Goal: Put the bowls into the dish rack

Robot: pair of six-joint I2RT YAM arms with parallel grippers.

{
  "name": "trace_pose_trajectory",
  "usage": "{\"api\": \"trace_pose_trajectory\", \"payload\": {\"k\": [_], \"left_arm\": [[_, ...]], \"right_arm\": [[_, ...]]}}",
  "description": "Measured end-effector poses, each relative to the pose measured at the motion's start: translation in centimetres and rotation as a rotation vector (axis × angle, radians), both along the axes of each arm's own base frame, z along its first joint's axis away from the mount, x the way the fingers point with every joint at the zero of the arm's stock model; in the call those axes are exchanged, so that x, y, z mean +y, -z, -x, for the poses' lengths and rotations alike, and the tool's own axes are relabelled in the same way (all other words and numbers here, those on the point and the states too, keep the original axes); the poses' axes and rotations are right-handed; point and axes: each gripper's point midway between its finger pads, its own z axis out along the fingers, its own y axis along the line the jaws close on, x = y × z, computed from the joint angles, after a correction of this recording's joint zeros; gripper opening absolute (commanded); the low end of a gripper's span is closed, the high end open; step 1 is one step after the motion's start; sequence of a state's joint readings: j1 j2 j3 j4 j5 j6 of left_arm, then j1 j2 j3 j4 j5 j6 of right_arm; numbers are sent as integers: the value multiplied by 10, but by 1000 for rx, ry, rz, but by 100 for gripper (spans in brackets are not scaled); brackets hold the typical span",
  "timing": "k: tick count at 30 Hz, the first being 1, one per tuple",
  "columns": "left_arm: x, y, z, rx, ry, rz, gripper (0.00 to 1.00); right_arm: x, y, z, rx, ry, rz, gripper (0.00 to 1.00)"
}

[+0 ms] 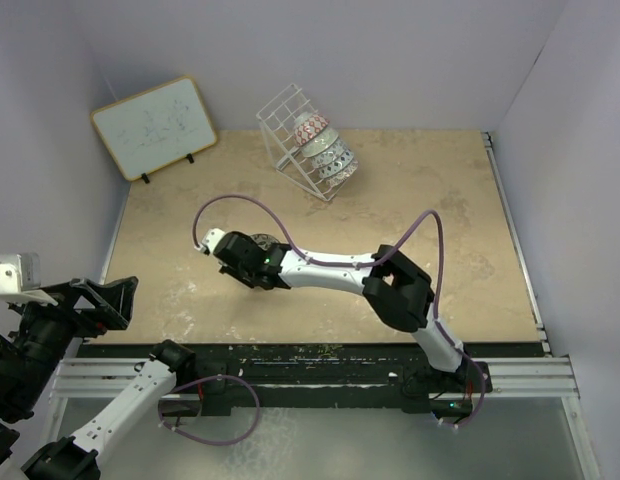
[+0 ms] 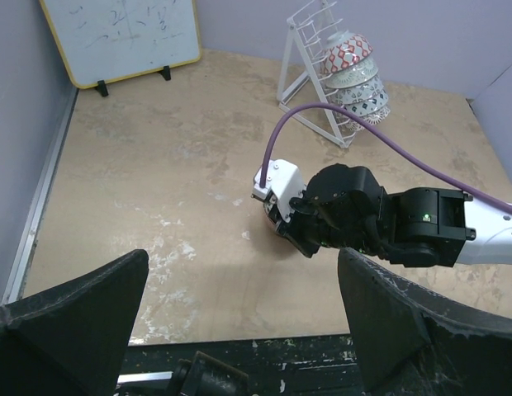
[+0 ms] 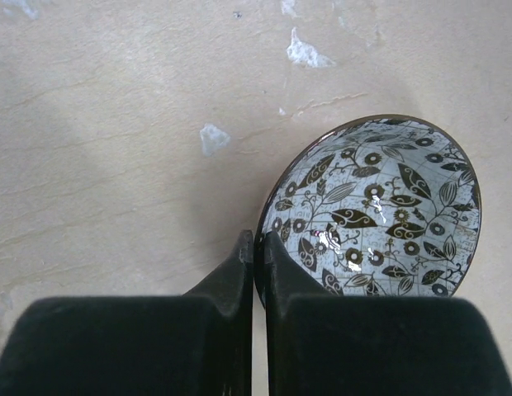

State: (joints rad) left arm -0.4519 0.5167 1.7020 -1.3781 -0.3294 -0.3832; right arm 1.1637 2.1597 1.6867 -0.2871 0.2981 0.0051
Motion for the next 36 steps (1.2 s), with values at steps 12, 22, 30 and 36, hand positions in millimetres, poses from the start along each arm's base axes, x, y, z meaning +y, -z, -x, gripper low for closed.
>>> {"api": "trace_pose_trajectory", "payload": {"k": [12, 22, 30, 36], "left_arm": [[0, 0, 0, 0, -1, 0, 99], [1, 0, 0, 0, -5, -1, 99], [2, -1, 0, -4, -8, 0, 99], [4, -10, 5, -35, -9, 15, 99]], "right_arm": [[-2, -23, -16, 95, 79, -181, 0], [-21, -87, -53, 324, 204, -602, 0], [-34, -125, -78, 540, 224, -924, 0], [-43, -196, -114, 540, 192, -1161, 0]]}}
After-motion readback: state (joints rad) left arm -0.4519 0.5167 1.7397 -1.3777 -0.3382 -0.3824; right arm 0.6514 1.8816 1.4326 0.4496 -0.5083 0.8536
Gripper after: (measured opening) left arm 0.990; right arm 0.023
